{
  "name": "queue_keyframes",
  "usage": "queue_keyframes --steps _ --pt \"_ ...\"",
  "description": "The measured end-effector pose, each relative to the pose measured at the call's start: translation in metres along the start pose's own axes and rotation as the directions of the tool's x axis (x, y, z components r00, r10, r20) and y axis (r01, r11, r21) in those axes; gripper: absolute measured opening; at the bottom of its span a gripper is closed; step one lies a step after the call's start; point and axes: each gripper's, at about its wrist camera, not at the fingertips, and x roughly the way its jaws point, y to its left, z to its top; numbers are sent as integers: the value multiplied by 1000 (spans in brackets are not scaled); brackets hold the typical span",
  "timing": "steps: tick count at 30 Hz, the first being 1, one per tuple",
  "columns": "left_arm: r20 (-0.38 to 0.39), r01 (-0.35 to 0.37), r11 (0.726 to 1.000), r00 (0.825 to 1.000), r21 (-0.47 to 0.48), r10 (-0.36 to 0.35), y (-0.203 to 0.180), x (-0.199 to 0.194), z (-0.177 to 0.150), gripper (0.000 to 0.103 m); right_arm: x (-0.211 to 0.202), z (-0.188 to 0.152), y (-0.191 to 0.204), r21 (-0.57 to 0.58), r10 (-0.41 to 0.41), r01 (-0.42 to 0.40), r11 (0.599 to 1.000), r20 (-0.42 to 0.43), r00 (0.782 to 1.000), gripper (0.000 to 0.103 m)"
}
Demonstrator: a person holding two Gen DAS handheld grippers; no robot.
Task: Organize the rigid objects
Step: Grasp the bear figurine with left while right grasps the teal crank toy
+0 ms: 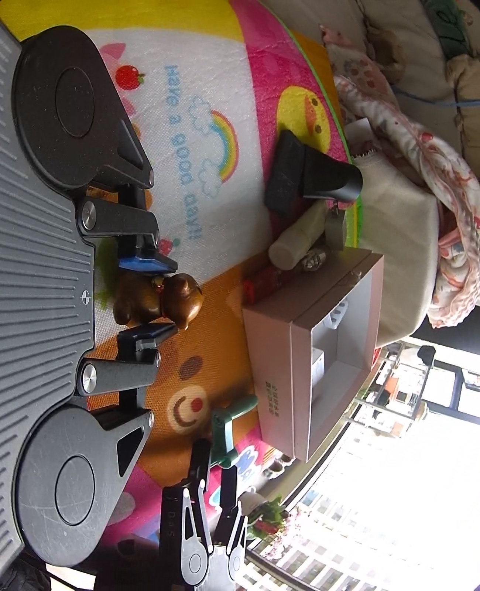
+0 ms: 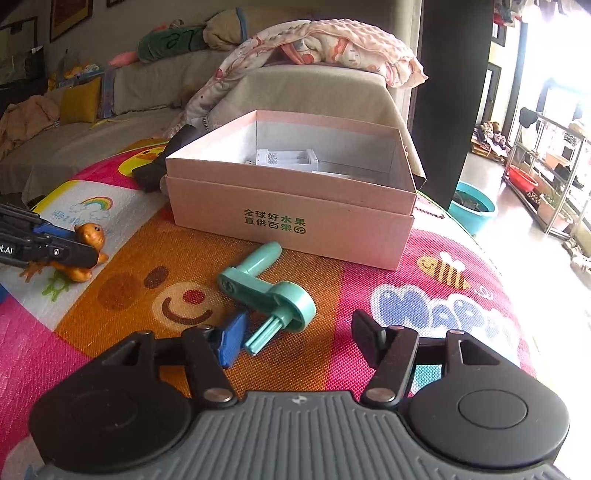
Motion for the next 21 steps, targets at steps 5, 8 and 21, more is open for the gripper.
queue_keyframes --steps 5,8,21 --pt "19 -33 999 999 30 32 -9 5 -7 34 -3 -3 -1 -25 -43 43 999 9 999 69" --pt "36 -51 996 998 74 48 -15 7 -10 38 -3 -6 -3 -30 -91 91 995 24 996 77" --pt "95 -124 988 989 92 115 -31 4 -24 42 4 1 8 99 -28 30 995 -24 999 81"
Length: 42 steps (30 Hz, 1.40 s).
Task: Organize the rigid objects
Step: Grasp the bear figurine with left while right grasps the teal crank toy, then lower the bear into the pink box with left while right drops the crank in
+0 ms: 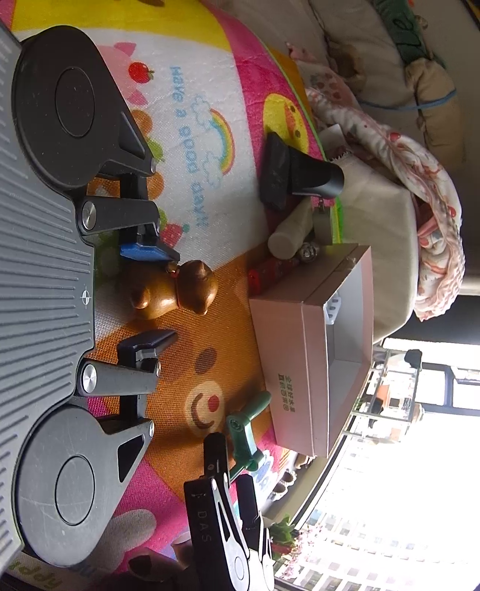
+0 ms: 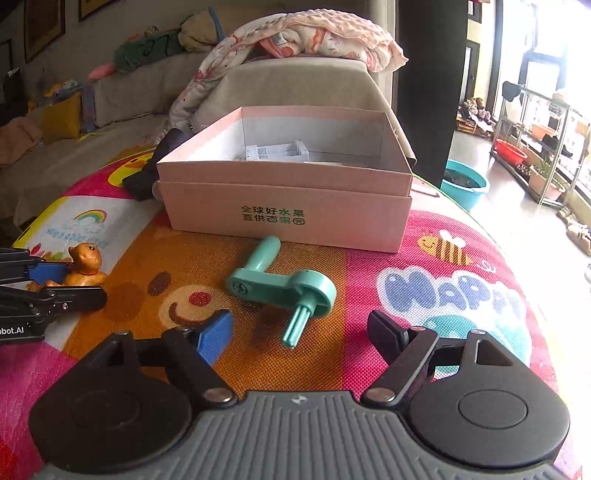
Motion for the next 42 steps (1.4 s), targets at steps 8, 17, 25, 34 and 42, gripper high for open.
queue_keyframes --steps 8,17,25,34,42 --pt "1 1 999 1000 -49 -1 3 -3 -3 42 18 15 19 32 -48 48 998 0 999 84" --pt "45 1 966 999 -258 11 17 -3 -4 34 19 14 19 34 -39 38 999 15 999 78" --pt "49 -28 991 998 -130 35 -5 -9 -4 34 2 4 23 -18 20 -20 1000 18 1000 70" --pt "64 158 987 986 -15 -157 -45 -44 1 34 -73 -10 6 -51 55 -50 997 115 992 69" --pt "323 157 986 932 50 -165 -44 -87 92 34 -152 53 -23 -25 30 -22 999 407 913 69"
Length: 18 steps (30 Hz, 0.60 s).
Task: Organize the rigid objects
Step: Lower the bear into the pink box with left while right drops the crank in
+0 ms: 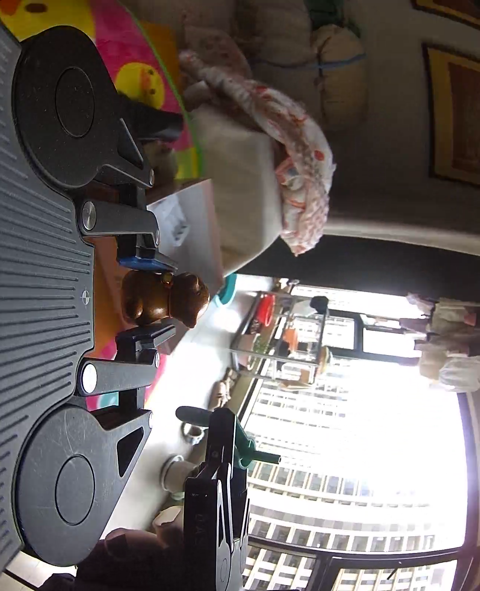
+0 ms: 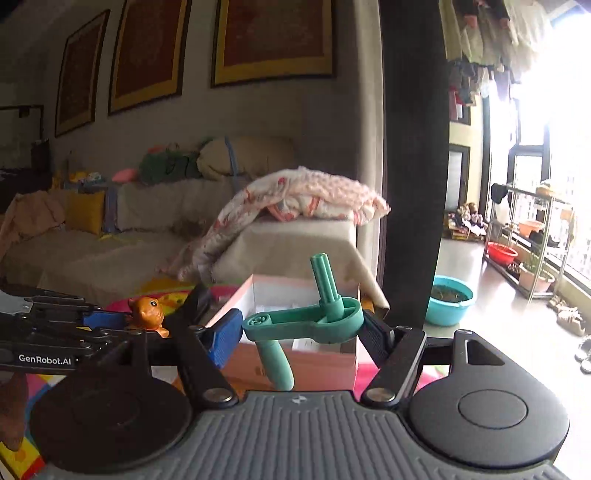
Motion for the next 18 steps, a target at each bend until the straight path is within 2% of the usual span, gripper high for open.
queue_keyframes --steps 3,7,9,14,16,18 --pt "37 -30 999 999 -38 31 17 26 28 34 12 32 -13 21 -10 9 1000 63 998 69" --pt "-19 -65 994 998 -86 63 38 76 38 34 56 59 -35 100 -10 7 995 25 1000 69" --pt "-59 -80 992 995 -101 74 46 103 33 34 80 62 -42 124 -17 19 992 -13 1000 69" --pt "-167 -26 995 986 -95 9 51 154 8 34 142 51 -46 139 -26 44 989 -127 992 69" --pt "-218 -29 996 976 -87 10 51 167 -2 34 162 46 -43 131 -22 44 990 -162 987 69" --pt "-237 -41 995 971 -89 19 55 172 -9 34 179 41 -39 128 -17 42 991 -189 982 69"
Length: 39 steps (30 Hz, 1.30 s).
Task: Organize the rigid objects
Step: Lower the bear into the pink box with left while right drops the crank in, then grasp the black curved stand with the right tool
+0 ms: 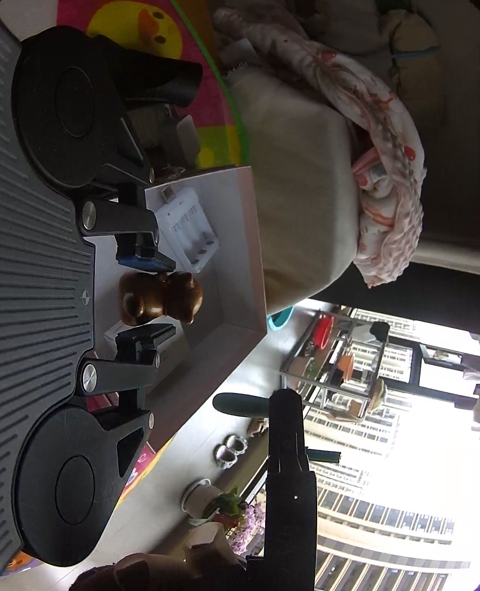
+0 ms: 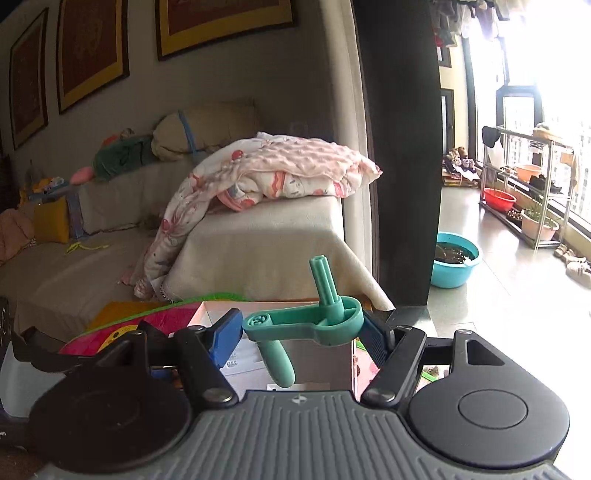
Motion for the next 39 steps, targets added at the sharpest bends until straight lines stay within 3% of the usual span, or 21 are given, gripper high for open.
queue_keyframes --steps 6,9,11,15,18,23,27,31,37,39 --pt "101 19 1000 995 0 -19 14 -38 -3 34 44 -1 15 -17 3 -4 1000 -64 998 69" --pt "147 -8 999 989 -50 15 33 -58 -8 34 66 3 20 -24 60 -62 998 -107 993 69" --pt "164 -47 994 985 -94 62 50 -69 -15 34 76 3 25 -39 42 -47 998 -126 991 70" --pt "155 -127 969 975 -212 162 92 -79 -30 34 75 3 27 -48 13 -19 999 -119 993 73" --pt "127 -191 932 963 -308 239 123 -84 -46 34 61 -2 24 -33 -1 -3 999 -106 994 73" --pt "115 -211 904 956 -372 270 145 -78 -60 34 45 -9 45 -127 15 -30 991 -115 993 73" --pt "147 -216 901 946 -377 288 148 -78 -68 34 51 -4 76 -144 82 -109 984 -179 980 73" --pt "178 -197 879 938 -435 298 160 -86 -78 34 67 3 110 -100 163 -194 976 -258 952 73" --pt "170 -163 874 949 -457 266 169 -86 -88 34 102 3 165 -178 137 -201 963 -316 939 73" --pt "183 -188 874 938 -448 295 166 -91 -86 34 121 3 178 -144 147 -211 967 -364 920 73"
